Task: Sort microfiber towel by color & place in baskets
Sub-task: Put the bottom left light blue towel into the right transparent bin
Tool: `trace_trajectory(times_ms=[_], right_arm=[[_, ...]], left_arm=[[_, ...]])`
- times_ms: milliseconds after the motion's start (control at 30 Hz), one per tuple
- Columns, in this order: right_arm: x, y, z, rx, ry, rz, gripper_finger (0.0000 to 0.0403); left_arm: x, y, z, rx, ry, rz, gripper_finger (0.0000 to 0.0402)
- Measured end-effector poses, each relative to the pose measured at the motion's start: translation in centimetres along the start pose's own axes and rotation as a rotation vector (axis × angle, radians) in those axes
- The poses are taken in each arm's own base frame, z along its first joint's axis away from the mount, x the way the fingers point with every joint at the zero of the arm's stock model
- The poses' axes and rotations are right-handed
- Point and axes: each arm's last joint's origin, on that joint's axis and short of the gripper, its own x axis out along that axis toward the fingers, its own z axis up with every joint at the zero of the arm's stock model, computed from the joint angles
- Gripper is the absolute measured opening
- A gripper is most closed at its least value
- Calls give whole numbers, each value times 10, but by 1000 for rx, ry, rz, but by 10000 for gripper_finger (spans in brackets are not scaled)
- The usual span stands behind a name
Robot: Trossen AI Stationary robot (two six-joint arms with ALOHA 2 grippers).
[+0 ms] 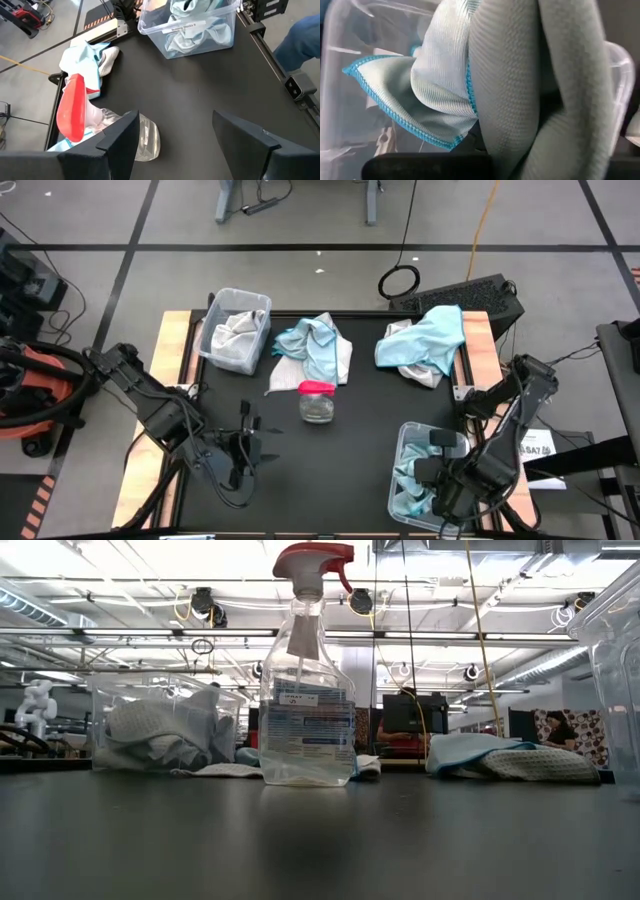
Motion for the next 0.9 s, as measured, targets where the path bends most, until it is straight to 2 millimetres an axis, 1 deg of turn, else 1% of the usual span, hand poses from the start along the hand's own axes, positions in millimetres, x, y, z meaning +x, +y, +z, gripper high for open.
trace_trajectory(times_ms=[133, 333, 467, 600, 700, 900], right_arm=[[20, 2, -2, -2, 14, 7, 6], [45, 4, -3, -18, 5, 18, 8], [60, 3, -4, -10, -1, 25, 8], [74, 3, -4, -12, 12, 70, 9], [87, 2, -6, -3, 33, 92, 9], [104, 1, -12, 4, 51, 125, 9]], left_arm=[[4, -3, 0, 18, 11, 0, 256], [6, -4, 0, 35, 15, 1, 256], [6, -4, 0, 34, 14, 1, 256], [6, -4, 0, 34, 14, 1, 256], [6, -4, 0, 34, 14, 1, 256], [6, -4, 0, 34, 13, 1, 256]])
